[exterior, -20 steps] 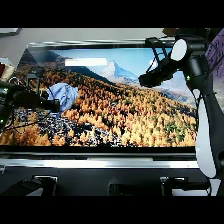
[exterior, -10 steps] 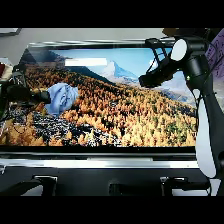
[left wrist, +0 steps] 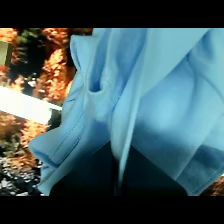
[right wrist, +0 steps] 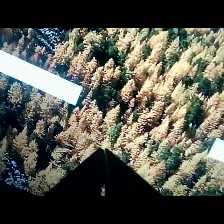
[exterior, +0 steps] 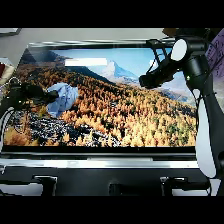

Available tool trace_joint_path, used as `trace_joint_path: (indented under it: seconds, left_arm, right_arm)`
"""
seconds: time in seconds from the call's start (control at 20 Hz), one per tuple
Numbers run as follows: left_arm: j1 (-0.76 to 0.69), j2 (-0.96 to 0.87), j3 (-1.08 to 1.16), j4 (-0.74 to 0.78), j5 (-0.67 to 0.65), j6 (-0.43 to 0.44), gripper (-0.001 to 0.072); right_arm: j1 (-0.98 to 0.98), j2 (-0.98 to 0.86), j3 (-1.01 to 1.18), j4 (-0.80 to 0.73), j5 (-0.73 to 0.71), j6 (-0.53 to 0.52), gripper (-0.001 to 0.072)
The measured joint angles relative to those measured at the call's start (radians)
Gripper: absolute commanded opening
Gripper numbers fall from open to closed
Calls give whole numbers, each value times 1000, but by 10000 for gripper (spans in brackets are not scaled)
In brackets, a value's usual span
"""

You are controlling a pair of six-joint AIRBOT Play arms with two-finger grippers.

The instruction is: Fold the clothes and pants, and hang the long-sleeved shirts on hangers.

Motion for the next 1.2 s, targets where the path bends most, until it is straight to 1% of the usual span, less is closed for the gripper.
trace_joint_path:
  seconds: [0.1, 0.25, 0.35, 0.45, 0.55, 0.75, 0.85, 0.95, 1.0, 1.05, 1.1, 1.15, 1.2]
  left_arm:
    - [-16, 6, 24, -72, 8, 45, 17]
    - [-79, 39, 61, -189, 43, 100, 17]
    - [-159, 54, 87, -262, 62, 119, 17]
    - [-266, 61, 106, -322, 70, 119, 17]
    - [-389, 62, 117, -361, 48, 91, 16]
    - [-630, 8, 127, -395, -78, -18, 17]
    - [-726, -52, 128, -403, -150, -75, 17]
    - [-795, -114, 129, -411, -194, -119, 20]
    - [-816, -138, 129, -416, -211, -134, 120]
    - [-833, -156, 130, -422, -225, -147, 412]
    - [-841, -166, 132, -429, -232, -154, 660]
    - [-841, -170, 138, -433, -231, -161, 684]
    - [-831, -167, 148, -435, -221, -159, 684]
  right_arm:
    - [0, 0, 0, 0, 11, 18, 33]
    - [0, 1, 0, -8, 78, 34, 33]
    - [0, 10, 0, -35, 135, 49, 33]
    - [0, 31, 0, -69, 185, 60, 33]
    - [0, 66, 0, -110, 222, 67, 33]
    - [0, 146, 0, -202, 264, 74, 33]
    - [0, 183, 0, -240, 275, 76, 33]
    - [0, 208, 0, -266, 280, 78, 33]
    - [0, 216, 0, -273, 282, 78, 34]
    - [0, 222, 0, -280, 281, 78, 48]
    - [0, 225, 0, -285, 278, 78, 150]
    - [0, 228, 0, -288, 266, 78, 315]
    - [0, 230, 0, -289, 247, 79, 366]
